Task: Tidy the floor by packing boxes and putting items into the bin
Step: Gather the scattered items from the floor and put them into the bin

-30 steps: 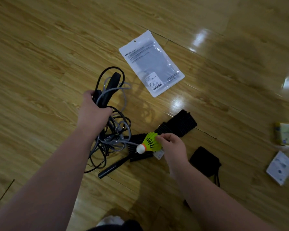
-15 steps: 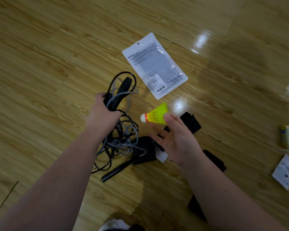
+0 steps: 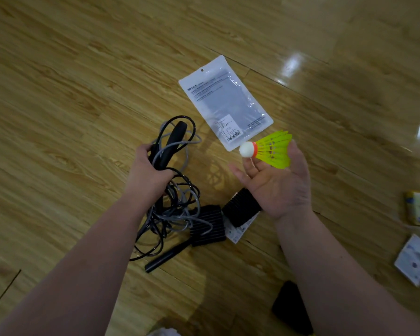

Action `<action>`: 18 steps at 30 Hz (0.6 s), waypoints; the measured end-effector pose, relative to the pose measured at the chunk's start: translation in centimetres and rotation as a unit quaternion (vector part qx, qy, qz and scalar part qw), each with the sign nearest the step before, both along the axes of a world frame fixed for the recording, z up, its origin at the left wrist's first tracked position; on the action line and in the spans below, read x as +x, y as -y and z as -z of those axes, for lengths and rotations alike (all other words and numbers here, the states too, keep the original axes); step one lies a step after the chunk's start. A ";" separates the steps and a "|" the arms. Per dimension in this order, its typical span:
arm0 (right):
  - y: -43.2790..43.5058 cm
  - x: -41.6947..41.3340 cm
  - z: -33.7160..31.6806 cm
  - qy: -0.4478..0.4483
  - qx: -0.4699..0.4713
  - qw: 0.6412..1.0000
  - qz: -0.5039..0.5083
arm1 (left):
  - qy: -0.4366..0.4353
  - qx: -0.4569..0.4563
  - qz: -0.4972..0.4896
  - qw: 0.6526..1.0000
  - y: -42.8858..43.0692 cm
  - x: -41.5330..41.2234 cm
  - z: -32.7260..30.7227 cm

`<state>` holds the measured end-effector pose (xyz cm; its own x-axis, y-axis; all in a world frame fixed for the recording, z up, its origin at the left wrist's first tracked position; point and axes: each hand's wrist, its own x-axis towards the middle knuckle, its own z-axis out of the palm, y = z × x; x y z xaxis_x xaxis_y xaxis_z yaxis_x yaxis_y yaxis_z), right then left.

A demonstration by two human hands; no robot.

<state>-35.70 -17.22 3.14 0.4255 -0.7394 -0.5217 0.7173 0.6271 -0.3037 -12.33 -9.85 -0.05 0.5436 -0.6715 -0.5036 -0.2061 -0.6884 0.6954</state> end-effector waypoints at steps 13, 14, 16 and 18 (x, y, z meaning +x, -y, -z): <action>-1.1 1.6 0.3 -0.016 -0.017 0.994 -0.107 | 0.010 0.012 -0.003 1.000 0.0 0.0 0.2; -1.2 1.5 0.4 -0.025 -0.005 0.995 -0.095 | 0.011 0.013 0.000 1.000 -0.1 -0.1 0.2; -1.3 1.3 0.6 -0.031 0.018 0.997 -0.072 | 0.012 0.012 0.004 1.000 -0.1 -0.2 0.3; -1.1 1.0 0.8 -0.044 0.018 0.996 -0.081 | 0.007 0.007 0.004 1.000 -0.2 -0.2 0.3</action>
